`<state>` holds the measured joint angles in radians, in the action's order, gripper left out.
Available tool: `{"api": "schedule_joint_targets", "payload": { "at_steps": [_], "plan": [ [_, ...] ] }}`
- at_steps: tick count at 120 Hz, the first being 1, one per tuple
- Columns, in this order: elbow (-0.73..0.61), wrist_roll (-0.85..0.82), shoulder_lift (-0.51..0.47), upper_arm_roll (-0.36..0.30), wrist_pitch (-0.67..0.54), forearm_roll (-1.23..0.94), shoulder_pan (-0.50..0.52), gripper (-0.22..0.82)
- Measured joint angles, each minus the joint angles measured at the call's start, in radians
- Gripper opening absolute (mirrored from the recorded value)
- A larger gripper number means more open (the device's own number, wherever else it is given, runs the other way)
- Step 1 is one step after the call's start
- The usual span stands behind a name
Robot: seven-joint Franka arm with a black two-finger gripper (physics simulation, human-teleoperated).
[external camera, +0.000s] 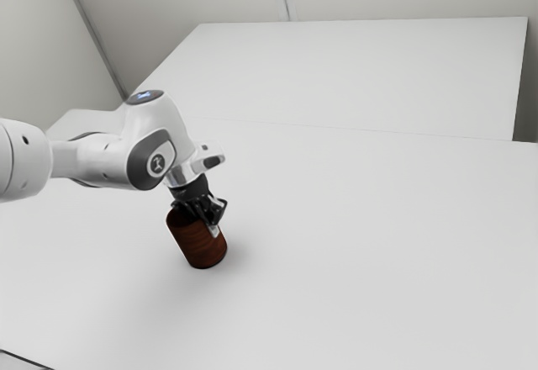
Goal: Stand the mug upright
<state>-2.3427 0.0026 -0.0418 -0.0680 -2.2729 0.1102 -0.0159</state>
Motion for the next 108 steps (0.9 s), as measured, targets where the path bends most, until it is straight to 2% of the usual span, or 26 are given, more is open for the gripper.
{"api": "schedule_joint_targets", "payload": {
  "at_steps": [11, 34, 61, 81, 108],
  "plan": [
    [-0.001, -0.003, 0.003, -0.001, -0.001, 0.002, -0.003, -0.14],
    [-0.001, 0.004, -0.008, -0.004, -0.001, 0.015, -0.013, 0.17],
    [0.002, 0.013, -0.061, -0.004, 0.007, 0.019, -0.025, 0.41],
    [0.025, 0.020, -0.096, -0.004, 0.036, 0.021, -0.023, 0.50],
    [0.156, 0.023, -0.097, -0.004, 0.174, 0.022, -0.022, 0.55]
  ]
}}
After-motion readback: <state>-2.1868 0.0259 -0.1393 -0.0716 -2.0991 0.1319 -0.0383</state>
